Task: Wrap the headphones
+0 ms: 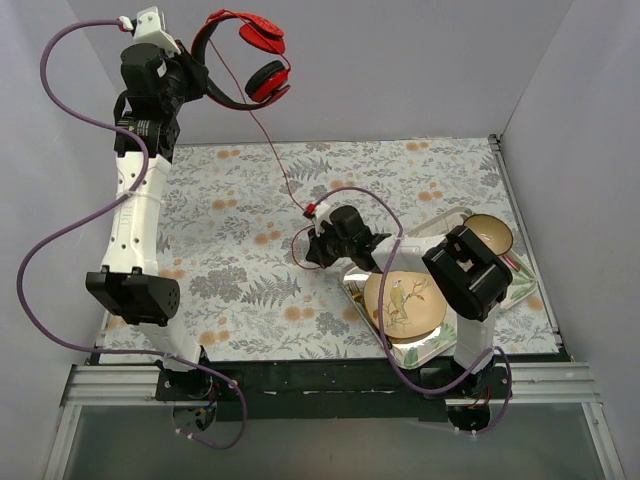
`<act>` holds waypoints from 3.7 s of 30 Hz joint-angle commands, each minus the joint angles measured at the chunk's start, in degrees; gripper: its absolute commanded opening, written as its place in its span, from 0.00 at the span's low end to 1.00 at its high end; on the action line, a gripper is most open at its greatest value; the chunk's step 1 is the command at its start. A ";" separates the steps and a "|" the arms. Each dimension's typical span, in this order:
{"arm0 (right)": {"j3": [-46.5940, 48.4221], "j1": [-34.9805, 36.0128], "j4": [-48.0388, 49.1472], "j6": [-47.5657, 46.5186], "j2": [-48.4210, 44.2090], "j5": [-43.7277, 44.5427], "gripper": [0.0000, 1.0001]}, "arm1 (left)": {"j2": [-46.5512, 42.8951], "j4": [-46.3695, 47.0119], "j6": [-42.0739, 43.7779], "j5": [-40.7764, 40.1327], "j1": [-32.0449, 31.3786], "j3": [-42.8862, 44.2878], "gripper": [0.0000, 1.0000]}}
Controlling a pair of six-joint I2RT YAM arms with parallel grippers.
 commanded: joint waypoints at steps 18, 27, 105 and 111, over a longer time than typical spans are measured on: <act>9.26 16.70 -25.46 -14.52 -22.87 13.05 0.01 | 1.76 48.84 41.68 -30.19 1.33 -30.48 0.00; 6.54 16.35 -24.76 -13.38 -16.84 17.09 0.01 | 7.12 19.94 13.67 -12.72 10.36 -9.93 0.00; 48.02 -16.79 -31.35 -16.71 -13.30 26.94 0.01 | -19.86 13.79 57.24 0.30 -20.91 -60.37 0.00; 52.49 -20.47 -34.76 -15.31 -9.97 26.32 0.01 | -20.48 1.21 54.36 15.75 -20.91 -55.09 0.00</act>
